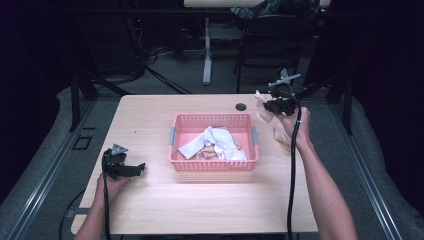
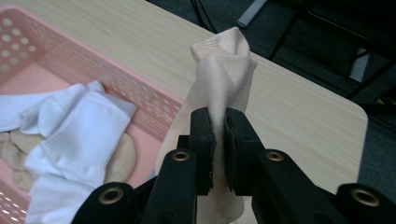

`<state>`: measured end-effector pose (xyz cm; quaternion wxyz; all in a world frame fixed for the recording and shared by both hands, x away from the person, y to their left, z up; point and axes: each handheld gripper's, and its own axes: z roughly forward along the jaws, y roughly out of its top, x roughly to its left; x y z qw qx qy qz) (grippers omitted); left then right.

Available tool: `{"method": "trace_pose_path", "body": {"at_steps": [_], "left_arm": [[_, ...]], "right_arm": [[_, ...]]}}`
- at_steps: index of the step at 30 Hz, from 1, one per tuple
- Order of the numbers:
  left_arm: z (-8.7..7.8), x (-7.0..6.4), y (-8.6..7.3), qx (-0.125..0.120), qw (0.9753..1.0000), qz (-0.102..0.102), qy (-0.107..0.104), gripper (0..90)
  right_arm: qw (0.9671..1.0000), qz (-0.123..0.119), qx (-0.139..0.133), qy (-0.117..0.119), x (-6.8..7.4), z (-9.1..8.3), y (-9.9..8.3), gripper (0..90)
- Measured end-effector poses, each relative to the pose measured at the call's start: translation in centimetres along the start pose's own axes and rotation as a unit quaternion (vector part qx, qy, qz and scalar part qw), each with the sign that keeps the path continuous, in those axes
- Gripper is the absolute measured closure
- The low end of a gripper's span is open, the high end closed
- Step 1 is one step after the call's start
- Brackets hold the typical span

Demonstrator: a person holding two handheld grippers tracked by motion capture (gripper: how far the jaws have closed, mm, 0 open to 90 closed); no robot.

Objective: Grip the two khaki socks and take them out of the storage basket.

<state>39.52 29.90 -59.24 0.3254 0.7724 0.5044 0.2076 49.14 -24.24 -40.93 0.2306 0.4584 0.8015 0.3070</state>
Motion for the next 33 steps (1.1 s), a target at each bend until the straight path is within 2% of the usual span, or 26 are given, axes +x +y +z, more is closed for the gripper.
{"method": "trace_pose_path", "body": {"at_steps": [8,11,16,17,22,24,27,29,33], "left_arm": [[0.0,0.0,0.0,0.0,1.0,0.0,0.0,0.3],[0.0,0.0,0.0,0.0,1.0,0.0,0.0,0.2],[0.0,0.0,0.0,0.0,1.0,0.0,0.0,0.2],[0.0,0.0,0.0,0.0,1.0,0.0,0.0,0.3],[0.0,0.0,0.0,0.0,1.0,-0.001,0.001,0.3],[0.0,0.0,0.0,0.0,1.0,-0.001,0.001,0.2],[0.0,0.1,0.0,-0.001,1.0,0.001,-0.003,0.4],[0.0,0.1,0.0,-0.001,1.0,0.001,-0.002,0.7],[0.0,0.1,0.0,-0.001,1.0,0.001,-0.002,0.6]], "right_arm": [[0.9996,0.028,0.009,-0.005,-2.0,-0.4,-1.1,82.2],[0.9992,0.032,0.021,-0.011,-2.5,-0.2,-1.6,82.2],[0.9984,0.041,0.037,-0.013,-2.9,0.8,-2.8,82.1],[0.9977,0.051,0.045,-0.007,-3.0,1.1,-3.0,82.1],[0.9962,0.063,0.06,-0.004,-3.4,2.6,-4.1,82.1],[0.9948,0.074,0.07,0.004,-3.4,3.6,-4.6,82.1],[0.9916,0.078,0.103,0.001,-3.3,5.3,-5.3,82.0],[0.9895,0.092,0.111,0.004,-3.3,6.2,-5.6,81.8],[0.986,0.1,0.134,-0.001,-3.3,7.5,-5.8,80.5]]}}
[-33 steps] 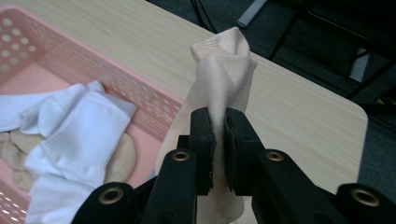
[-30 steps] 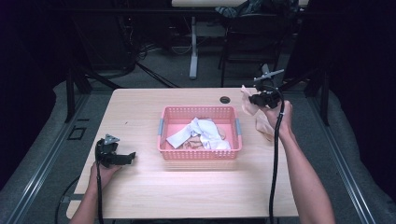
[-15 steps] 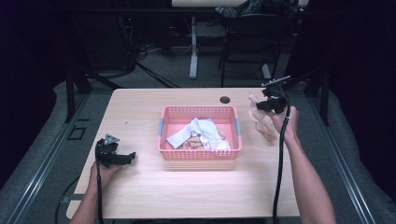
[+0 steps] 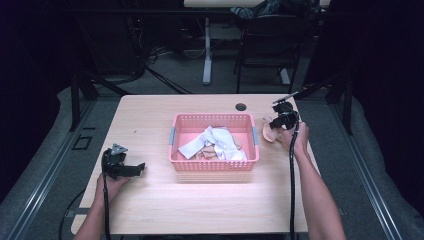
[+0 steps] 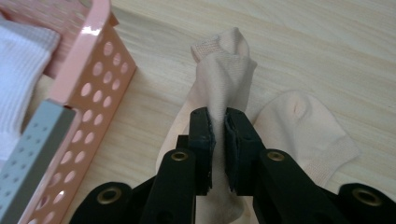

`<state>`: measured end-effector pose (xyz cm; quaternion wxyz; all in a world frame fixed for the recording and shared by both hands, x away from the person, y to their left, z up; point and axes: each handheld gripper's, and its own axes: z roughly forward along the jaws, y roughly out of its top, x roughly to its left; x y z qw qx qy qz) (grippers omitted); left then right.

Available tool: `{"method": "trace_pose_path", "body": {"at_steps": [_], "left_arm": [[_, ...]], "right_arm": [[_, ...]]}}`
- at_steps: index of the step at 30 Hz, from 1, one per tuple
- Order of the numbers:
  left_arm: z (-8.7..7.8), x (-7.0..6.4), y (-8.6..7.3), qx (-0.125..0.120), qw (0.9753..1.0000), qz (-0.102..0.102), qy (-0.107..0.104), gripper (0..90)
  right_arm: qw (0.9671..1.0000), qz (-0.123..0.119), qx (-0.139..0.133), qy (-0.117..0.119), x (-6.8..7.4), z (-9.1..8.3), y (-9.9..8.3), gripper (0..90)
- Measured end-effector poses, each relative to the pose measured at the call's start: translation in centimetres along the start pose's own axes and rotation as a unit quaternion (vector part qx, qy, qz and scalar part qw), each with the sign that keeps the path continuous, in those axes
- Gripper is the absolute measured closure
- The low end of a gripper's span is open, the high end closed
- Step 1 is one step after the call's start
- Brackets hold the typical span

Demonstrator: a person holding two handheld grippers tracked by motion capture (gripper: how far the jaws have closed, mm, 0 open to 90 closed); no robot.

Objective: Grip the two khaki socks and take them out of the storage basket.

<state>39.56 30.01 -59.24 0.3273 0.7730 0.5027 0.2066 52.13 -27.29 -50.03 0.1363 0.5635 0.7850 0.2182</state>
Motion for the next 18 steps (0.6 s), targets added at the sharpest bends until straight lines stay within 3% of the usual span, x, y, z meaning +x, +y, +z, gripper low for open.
{"method": "trace_pose_path", "body": {"at_steps": [3,8,11,18], "left_arm": [[0.0,0.0,0.0,0.0,1.0,0.0,0.0,0.6],[0.0,0.0,0.0,0.0,1.0,0.0,0.001,0.6],[0.0,0.0,0.0,0.0,1.0,0.0,0.001,0.6],[0.0,0.0,0.0,0.0,1.0,0.0,0.003,0.6]], "right_arm": [[1.0,0.002,0.004,-0.005,0.4,0.2,0.1,68.3],[0.9998,0.005,-0.017,-0.012,0.7,-0.7,-0.2,50.7],[0.9992,0.012,-0.037,-0.005,0.5,-1.3,-0.5,45.2],[0.9986,0.0,-0.052,-0.002,-0.3,-3.4,-1.4,28.8]]}}
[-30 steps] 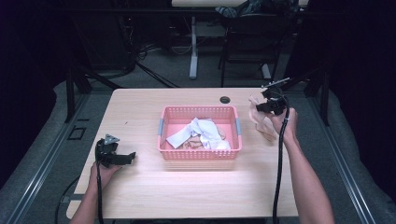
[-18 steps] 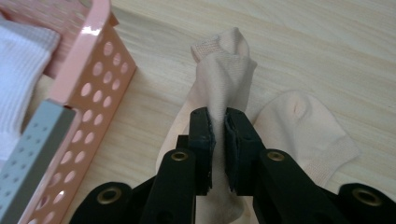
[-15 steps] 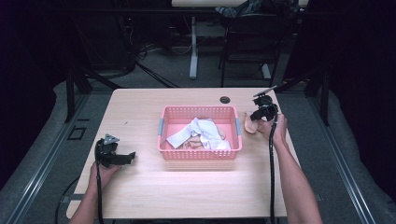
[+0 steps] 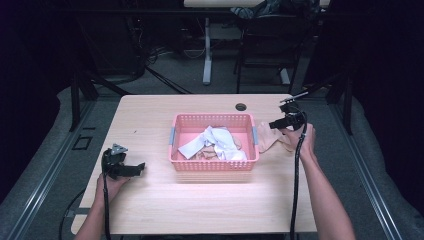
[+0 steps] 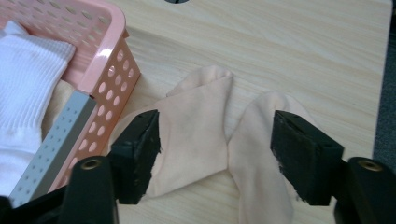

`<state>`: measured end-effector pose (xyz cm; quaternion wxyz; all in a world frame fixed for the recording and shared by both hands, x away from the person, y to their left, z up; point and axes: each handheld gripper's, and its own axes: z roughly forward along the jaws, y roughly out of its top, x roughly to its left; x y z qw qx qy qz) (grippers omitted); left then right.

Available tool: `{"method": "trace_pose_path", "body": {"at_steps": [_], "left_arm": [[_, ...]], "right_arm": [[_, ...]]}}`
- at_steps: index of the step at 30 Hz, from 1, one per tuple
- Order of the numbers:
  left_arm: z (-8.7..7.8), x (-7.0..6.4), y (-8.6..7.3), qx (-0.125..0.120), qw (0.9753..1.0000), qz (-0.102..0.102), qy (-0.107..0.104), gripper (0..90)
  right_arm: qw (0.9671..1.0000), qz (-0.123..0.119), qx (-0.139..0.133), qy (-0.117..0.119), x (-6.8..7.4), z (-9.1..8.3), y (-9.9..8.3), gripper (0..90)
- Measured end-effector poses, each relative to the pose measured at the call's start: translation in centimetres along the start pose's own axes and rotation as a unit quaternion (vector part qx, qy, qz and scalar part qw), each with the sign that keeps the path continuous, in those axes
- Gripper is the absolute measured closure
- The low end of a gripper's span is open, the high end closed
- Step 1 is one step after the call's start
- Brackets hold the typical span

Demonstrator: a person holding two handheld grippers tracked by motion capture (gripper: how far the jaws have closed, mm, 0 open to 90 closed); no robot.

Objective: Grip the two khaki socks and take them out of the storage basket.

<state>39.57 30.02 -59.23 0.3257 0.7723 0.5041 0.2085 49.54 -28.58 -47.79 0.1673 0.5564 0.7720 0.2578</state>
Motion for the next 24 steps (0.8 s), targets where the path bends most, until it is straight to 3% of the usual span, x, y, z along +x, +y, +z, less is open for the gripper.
{"method": "trace_pose_path", "body": {"at_steps": [7,11,18,24], "left_arm": [[0.0,0.0,0.0,0.0,1.0,0.0,0.0,0.6],[0.0,0.0,0.0,0.0,1.0,-0.001,0.001,0.6],[0.0,0.0,0.0,0.0,1.0,-0.002,0.001,0.5],[0.0,0.0,0.0,-0.001,1.0,-0.002,0.002,0.6]], "right_arm": [[0.9998,-0.014,-0.007,0.013,0.1,-2.1,-1.0,11.5],[0.9994,-0.029,0.003,0.017,0.4,-2.4,-2.0,2.6],[0.9985,-0.043,0.002,0.035,0.7,-3.4,-4.0,0.4],[0.998,-0.053,0.019,0.028,0.7,-3.8,-6.9,0.5]]}}
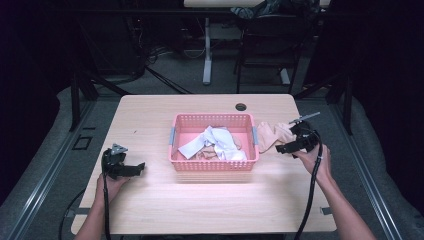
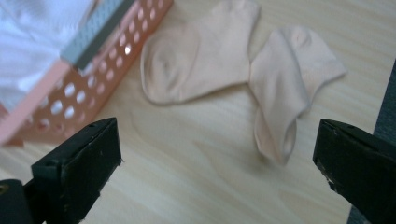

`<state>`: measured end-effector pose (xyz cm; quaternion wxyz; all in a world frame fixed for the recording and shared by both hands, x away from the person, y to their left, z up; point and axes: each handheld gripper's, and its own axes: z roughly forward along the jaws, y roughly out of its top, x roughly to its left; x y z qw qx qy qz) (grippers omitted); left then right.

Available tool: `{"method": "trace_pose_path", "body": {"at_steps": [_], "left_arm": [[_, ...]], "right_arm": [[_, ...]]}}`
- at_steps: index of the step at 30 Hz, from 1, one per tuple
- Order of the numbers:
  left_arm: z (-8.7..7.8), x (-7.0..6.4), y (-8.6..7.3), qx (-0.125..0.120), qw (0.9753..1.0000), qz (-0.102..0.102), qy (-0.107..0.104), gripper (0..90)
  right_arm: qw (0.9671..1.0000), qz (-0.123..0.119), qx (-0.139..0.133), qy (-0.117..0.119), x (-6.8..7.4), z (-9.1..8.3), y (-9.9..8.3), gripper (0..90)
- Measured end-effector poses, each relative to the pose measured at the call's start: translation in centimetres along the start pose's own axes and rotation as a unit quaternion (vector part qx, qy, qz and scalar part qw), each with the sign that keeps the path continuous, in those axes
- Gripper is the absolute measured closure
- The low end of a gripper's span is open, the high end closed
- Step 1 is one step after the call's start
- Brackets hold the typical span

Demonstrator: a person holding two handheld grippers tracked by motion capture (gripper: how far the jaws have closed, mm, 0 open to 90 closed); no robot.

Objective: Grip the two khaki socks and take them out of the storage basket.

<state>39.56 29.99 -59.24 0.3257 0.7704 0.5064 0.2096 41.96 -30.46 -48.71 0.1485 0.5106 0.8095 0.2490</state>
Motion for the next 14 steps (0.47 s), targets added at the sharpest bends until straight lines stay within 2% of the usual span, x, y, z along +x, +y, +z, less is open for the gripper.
{"method": "trace_pose_path", "body": {"at_steps": [8,13,14], "left_arm": [[0.0,0.0,0.0,0.0,1.0,0.0,0.0,0.6],[0.0,0.0,0.0,0.001,1.0,0.0,0.0,0.5],[0.0,0.0,0.0,0.001,1.0,0.0,-0.001,0.5]], "right_arm": [[0.9993,-0.003,0.036,0.004,0.2,0.1,-4.0,1.1],[0.9973,0.006,0.072,0.012,-0.5,1.1,-5.2,1.3],[0.9974,0.007,0.071,0.013,-0.5,1.2,-5.3,1.7]]}}
